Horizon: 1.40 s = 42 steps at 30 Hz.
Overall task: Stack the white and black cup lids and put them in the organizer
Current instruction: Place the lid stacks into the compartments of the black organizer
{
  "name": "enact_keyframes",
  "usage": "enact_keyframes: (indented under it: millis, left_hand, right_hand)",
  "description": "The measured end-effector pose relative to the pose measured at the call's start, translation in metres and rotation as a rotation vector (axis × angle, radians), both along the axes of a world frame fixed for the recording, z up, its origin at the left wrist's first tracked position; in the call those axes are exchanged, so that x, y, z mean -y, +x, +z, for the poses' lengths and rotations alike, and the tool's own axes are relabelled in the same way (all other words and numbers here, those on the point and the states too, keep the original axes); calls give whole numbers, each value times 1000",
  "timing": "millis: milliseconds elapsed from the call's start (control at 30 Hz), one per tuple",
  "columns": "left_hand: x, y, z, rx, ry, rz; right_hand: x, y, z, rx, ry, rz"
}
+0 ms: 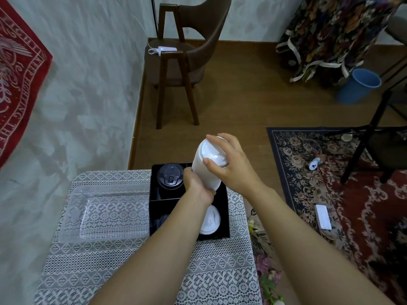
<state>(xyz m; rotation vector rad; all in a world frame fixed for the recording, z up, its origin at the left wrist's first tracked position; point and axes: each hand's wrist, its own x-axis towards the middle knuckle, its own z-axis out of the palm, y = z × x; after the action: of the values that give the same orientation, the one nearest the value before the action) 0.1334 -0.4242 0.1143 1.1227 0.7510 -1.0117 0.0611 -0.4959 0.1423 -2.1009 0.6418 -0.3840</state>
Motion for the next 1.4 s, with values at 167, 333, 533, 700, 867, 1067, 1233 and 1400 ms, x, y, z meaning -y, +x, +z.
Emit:
enact_keyframes:
  millis: [167, 333, 533, 700, 867, 1067, 1233, 1400]
  left_hand:
    - [5, 9, -4, -71, 63, -39]
    - [11, 13, -14, -76, 34, -87]
    - [13, 10, -20, -107, 33, -23]
    - [9, 10, -17, -144, -64, 7]
    - [4, 14, -17, -170, -86, 12]
    - [0, 8, -13, -160, -100, 6]
    - [-5, 10, -9, -125, -137, -27]
    - [-24, -7, -2, 231, -41, -242]
  right_hand:
    - [2, 3, -13, -24, 20, -32]
    - [-6, 1, -36, -91, 68, -33]
    - [-9, 4, -55, -111, 30, 11]
    - [-10, 3, -56, -134, -43, 49]
    - [-9, -2, -66, -204, -85, 92]
    - [-8, -8, -80, -274, -27, 73]
    - [-10, -5, -86, -325, -49, 94]
    - [-10, -10, -85, -429, -122, 144]
